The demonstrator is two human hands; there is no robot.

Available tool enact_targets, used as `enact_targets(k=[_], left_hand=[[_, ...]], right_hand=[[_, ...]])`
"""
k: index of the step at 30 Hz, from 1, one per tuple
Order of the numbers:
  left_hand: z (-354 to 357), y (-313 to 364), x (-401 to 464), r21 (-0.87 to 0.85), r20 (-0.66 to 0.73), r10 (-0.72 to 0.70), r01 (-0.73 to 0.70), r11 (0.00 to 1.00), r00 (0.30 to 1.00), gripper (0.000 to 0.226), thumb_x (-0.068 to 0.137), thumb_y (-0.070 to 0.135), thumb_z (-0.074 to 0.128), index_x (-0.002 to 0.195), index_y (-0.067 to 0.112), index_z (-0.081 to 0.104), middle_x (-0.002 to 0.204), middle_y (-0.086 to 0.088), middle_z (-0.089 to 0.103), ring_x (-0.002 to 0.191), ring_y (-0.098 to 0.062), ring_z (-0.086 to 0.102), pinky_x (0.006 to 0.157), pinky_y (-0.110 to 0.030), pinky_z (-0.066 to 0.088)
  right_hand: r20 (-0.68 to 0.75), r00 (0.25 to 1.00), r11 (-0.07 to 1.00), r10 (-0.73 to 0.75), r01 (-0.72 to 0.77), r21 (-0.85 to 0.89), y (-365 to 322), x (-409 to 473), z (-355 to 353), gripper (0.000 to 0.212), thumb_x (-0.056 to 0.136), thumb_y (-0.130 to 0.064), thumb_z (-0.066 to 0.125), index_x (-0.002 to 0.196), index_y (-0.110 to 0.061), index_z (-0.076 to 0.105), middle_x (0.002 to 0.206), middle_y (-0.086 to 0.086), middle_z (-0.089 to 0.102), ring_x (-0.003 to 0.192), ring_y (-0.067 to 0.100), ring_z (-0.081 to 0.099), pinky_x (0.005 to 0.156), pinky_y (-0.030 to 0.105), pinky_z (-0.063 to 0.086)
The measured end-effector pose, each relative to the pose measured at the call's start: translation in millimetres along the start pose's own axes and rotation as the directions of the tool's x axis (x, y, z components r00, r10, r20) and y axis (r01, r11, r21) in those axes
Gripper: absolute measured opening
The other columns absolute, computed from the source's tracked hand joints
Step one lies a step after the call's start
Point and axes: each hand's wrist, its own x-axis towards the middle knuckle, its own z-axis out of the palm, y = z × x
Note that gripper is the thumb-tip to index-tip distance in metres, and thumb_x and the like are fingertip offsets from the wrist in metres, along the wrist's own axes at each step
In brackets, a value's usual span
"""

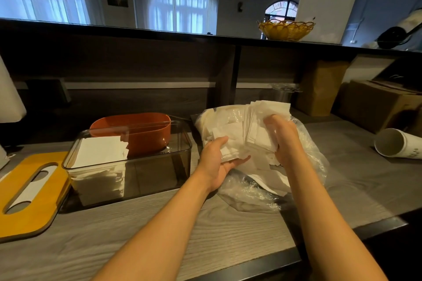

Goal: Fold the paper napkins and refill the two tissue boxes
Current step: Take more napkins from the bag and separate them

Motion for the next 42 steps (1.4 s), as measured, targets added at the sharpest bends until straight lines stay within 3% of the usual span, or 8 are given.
enact_targets(k=[3, 7, 16, 20, 24, 30, 34, 42], left_hand=[[-2.0, 0.1, 5.2, -0.043, -0.114, 0.015, -0.020, 0.999, 0.993, 0.040, 0.102, 0.015, 0.052, 0.141, 0.008, 0.048, 0.128, -0.022, 0.064, 0.108, -0.038, 0.066, 0.078, -0.049, 0.062], [-0.7, 0.5, 3.7, 0.013, -0.170, 0.033, -0.032, 0.999, 0.985, 0.042, 0.101, 0.019, 0.055, 0.142, 0.012, 0.046, 0.129, -0.019, 0.061, 0.111, -0.037, 0.063, 0.078, -0.048, 0.062], [-0.2, 5.0, -9.9, 0.265, 0.043, 0.025, -0.035, 0.964, 0.999, 0.041, 0.103, 0.034, 0.033, 0.124, 0.017, 0.063, 0.113, -0.016, 0.070, 0.103, -0.033, 0.065, 0.078, -0.053, 0.059], [-0.1, 6.8, -10.4, 0.302, 0.064, -0.007, -0.013, 0.953, 0.998, 0.057, 0.104, 0.051, 0.025, 0.131, 0.018, 0.064, 0.111, -0.014, 0.072, 0.096, -0.028, 0.067, 0.068, -0.038, 0.059], [2.3, 7.9, -9.7, 0.349, 0.056, -0.072, 0.048, 0.936, 0.996, 0.068, 0.103, 0.063, 0.017, 0.130, 0.021, 0.064, 0.122, -0.013, 0.071, 0.106, -0.028, 0.067, 0.087, -0.039, 0.055], [-0.3, 8.4, -4.4, 0.377, 0.014, -0.101, 0.088, 0.922, 0.995, 0.076, 0.102, 0.066, 0.011, 0.138, 0.019, 0.059, 0.118, -0.012, 0.072, 0.098, -0.023, 0.071, 0.070, -0.030, 0.058], [-2.1, 7.0, -3.5, 0.338, -0.030, -0.023, 0.032, 0.940, 0.999, 0.056, 0.105, 0.057, 0.024, 0.134, 0.025, 0.060, 0.119, -0.011, 0.072, 0.105, -0.029, 0.069, 0.077, -0.041, 0.059], [-2.2, 4.8, -1.6, 0.122, -0.108, 0.064, -0.051, 0.991, 0.992, 0.033, 0.106, 0.032, 0.040, 0.128, 0.017, 0.060, 0.122, -0.013, 0.067, 0.107, -0.028, 0.064, 0.081, -0.038, 0.055]], right_hand=[[-0.059, 0.998, 0.988, -0.037, 0.045, 0.146, -2.8, 0.3, -2.3, 0.017, 0.089, -0.010, 0.056, 0.101, -0.020, 0.060, 0.091, 0.002, 0.061, 0.082, 0.017, 0.061, 0.066, 0.031, 0.051], [0.197, 0.972, 0.964, -0.126, 0.072, 0.258, -5.2, -2.4, -8.5, 0.024, 0.077, -0.016, 0.055, 0.100, -0.018, 0.060, 0.089, 0.001, 0.060, 0.083, 0.018, 0.062, 0.071, 0.032, 0.053], [0.548, 0.835, 0.970, -0.048, 0.170, -0.174, -4.2, -6.5, -9.7, 0.063, 0.064, -0.020, 0.067, 0.121, 0.006, 0.059, 0.119, 0.025, 0.064, 0.109, 0.042, 0.062, 0.094, 0.053, 0.051], [0.619, 0.784, 0.905, 0.059, 0.219, -0.365, -3.4, -10.8, -8.6, 0.051, 0.066, -0.022, 0.070, 0.116, -0.009, 0.063, 0.115, 0.014, 0.066, 0.104, 0.031, 0.063, 0.093, 0.042, 0.054], [0.604, 0.790, 0.880, 0.105, 0.210, -0.427, -0.7, -10.1, -12.2, 0.030, 0.088, -0.002, 0.064, 0.099, -0.026, 0.050, 0.103, 0.003, 0.057, 0.092, 0.017, 0.057, 0.078, 0.025, 0.051], [0.617, 0.783, 0.820, 0.080, 0.300, -0.488, 0.9, -11.7, -7.4, 0.036, 0.070, -0.023, 0.071, 0.104, -0.019, 0.063, 0.104, 0.004, 0.066, 0.096, 0.020, 0.063, 0.081, 0.030, 0.055], [0.595, 0.803, 0.809, -0.049, 0.381, -0.447, 2.6, -9.9, -6.4, 0.017, 0.086, -0.002, 0.068, 0.089, -0.019, 0.068, 0.081, -0.003, 0.069, 0.073, 0.003, 0.066, 0.064, 0.014, 0.052], [0.377, 0.906, 0.930, -0.195, 0.292, -0.221, 0.9, -7.2, -1.8, 0.021, 0.092, -0.001, 0.059, 0.089, -0.020, 0.068, 0.081, -0.007, 0.070, 0.078, 0.009, 0.066, 0.068, 0.023, 0.054]])
